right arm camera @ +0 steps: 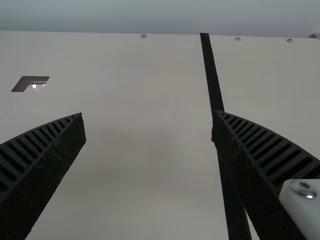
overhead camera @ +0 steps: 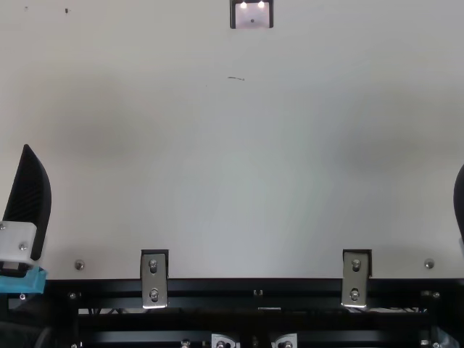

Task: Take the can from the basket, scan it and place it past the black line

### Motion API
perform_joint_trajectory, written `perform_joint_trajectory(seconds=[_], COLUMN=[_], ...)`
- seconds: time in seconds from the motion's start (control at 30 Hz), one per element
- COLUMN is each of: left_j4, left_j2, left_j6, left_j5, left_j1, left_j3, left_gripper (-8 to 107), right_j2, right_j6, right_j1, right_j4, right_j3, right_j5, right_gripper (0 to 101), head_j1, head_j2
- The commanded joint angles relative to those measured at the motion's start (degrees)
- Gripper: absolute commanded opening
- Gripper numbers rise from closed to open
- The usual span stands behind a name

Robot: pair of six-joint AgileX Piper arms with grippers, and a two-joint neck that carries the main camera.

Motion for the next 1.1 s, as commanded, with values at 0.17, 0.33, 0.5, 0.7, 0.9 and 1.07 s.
perform_joint_trajectory(seconds=[0.17,0.33,0.5,0.7,0.9,1.07], left_j4=[0.00,0.00,0.00,0.00,0.00,0.00], left_j2=[0.00,0.00,0.00,0.00,0.00,0.00], left_j6=[0.00,0.00,0.00,0.00,0.00,0.00], left_j5=[0.00,0.00,0.00,0.00,0.00,0.00], left_j1=[0.00,0.00,0.00,0.00,0.00,0.00], left_j3=[0.00,0.00,0.00,0.00,0.00,0.00], left_gripper=[90,90,90,90,90,90], right_j2=[0.00,0.00,0.00,0.00,0.00,0.00], right_j6=[0.00,0.00,0.00,0.00,0.00,0.00], right_j1=[0.00,0.00,0.00,0.00,0.00,0.00], right_j4=[0.00,0.00,0.00,0.00,0.00,0.00], right_j3=[0.00,0.00,0.00,0.00,0.00,0.00], right_j5=[0.00,0.00,0.00,0.00,0.00,0.00], right_gripper=[101,101,101,101,101,101], head_j1=[-1.83,-1.83,-1.83,-1.83,-1.83,-1.83], head_j2=[13.68,24.49,31.69,34.45,34.45,34.45])
